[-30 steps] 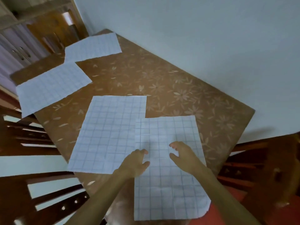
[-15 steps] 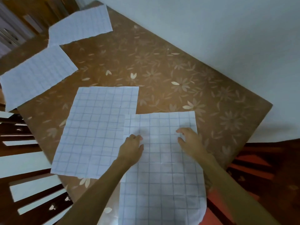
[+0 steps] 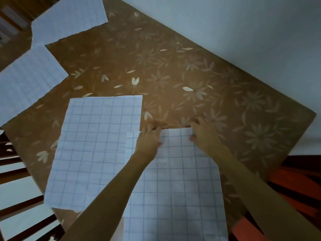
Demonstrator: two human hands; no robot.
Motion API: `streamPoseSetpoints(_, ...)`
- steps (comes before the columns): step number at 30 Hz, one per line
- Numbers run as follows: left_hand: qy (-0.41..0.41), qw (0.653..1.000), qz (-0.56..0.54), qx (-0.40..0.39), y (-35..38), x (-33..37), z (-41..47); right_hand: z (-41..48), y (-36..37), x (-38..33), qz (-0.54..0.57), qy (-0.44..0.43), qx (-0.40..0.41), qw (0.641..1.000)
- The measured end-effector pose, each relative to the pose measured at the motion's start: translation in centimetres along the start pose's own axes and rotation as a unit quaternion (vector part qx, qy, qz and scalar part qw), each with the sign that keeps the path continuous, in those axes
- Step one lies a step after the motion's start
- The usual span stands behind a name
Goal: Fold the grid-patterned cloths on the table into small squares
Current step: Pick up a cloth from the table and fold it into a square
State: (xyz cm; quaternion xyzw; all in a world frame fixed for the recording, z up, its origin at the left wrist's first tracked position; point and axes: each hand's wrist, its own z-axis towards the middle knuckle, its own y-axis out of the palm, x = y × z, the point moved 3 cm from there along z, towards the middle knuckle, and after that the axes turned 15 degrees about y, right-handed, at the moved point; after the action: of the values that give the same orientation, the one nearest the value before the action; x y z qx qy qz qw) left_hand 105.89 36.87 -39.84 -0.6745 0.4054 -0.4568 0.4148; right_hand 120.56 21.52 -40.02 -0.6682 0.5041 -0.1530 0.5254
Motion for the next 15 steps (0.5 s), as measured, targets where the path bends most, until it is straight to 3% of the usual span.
streamPoseSetpoints(5,-0.039,0.995,-0.090,0.011,0.1,-1.4,0.3,0.7,0.0,0.0,-0.022,0.024,-0.035,0.999)
streamPoseSetpoints(8,-0.046,0.997,-0.066,-0.006,-0.4,-1.8,0.0,0.6,-0.1,-0.4,-0.043,0.014,-0.046,0.998)
streamPoseSetpoints(12,-0.030,0.999,0.044,0.004,-1.3,-1.8,-1.7,-0.3,-0.4,-0.6,-0.026,0.001,-0.042,0.999)
streamPoseSetpoints(15,-0.029,0.999,0.016,0.022,-2.1,-2.3,-3.5,-1.9,-0.8,-0.8,0.006,-0.011,-0.054,0.998)
